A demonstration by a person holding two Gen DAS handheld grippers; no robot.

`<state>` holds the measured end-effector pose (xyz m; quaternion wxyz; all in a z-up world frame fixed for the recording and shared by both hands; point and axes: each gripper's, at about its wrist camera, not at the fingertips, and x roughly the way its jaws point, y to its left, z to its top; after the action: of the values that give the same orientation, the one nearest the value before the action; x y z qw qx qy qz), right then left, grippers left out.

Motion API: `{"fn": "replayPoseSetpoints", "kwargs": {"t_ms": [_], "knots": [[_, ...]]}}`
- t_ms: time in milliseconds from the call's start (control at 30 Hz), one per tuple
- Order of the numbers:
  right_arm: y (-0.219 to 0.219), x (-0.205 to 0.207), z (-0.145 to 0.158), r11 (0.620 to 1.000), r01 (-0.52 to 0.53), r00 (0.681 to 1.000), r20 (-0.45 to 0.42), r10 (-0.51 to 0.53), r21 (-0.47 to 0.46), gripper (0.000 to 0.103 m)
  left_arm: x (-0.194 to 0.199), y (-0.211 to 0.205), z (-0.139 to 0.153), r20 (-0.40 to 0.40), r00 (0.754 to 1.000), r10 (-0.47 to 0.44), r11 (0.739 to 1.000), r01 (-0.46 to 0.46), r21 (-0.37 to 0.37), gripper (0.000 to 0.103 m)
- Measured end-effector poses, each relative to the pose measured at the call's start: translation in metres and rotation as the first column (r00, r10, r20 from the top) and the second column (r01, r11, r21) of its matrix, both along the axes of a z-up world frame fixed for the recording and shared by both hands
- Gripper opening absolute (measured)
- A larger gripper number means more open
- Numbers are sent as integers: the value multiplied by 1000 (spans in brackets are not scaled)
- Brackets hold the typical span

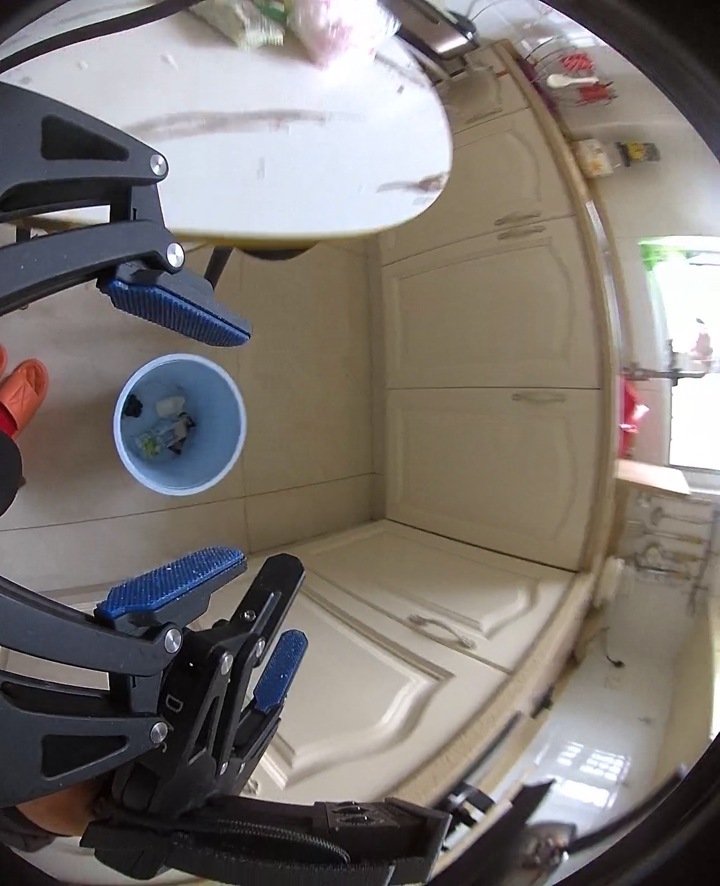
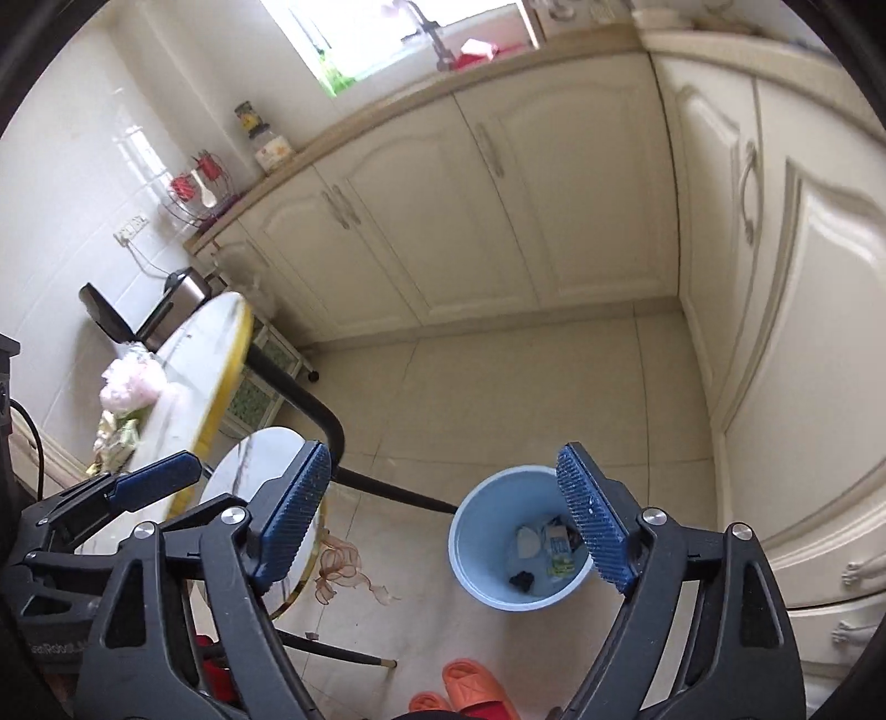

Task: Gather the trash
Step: 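Carry bun and milk carton to the blue bin and release both, then grasp the small juice box with the left tool while the right tool grasps the green-white wrapper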

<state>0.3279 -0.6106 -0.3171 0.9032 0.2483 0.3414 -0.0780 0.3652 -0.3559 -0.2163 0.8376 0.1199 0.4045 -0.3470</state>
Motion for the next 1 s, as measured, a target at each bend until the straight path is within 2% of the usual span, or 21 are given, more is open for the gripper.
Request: {"fn": "replayPoseSetpoints", "kwargs": {"t_ms": [100,200,333,433,500,633,767,833,1000], "knots": [[29,-12,36,998,-38,998,56,41,-47,86,-30,45,31,95,994,44,998,-39,-46,85],[65,-18,65,991,-87,990,98,97,-101,90,-53,96,56,180,975,128,990,-114,-87,92],[118,-16,91,974,-165,974,131,186,-155,93,-75,159,70,249,938,239,970,-217,-113,99],[158,-4,100,957,-226,959,128,251,-184,93,-82,208,69,276,901,334,942,-313,-117,100],[183,6,101,943,-262,951,111,289,-207,93,-81,242,64,266,882,389,921,-371,-118,100],[230,32,94,914,-331,934,56,353,-235,93,-64,298,46,223,830,511,859,-503,-93,100],[269,64,79,885,-387,917,-6,400,-259,93,-38,349,20,138,769,624,780,-622,-60,100],[285,79,71,872,-410,908,-35,417,-268,93,-18,362,12,93,745,660,751,-659,-45,100],[312,117,52,846,-463,885,-89,457,-265,93,28,376,-13,36,722,691,722,-692,9,100]]}}
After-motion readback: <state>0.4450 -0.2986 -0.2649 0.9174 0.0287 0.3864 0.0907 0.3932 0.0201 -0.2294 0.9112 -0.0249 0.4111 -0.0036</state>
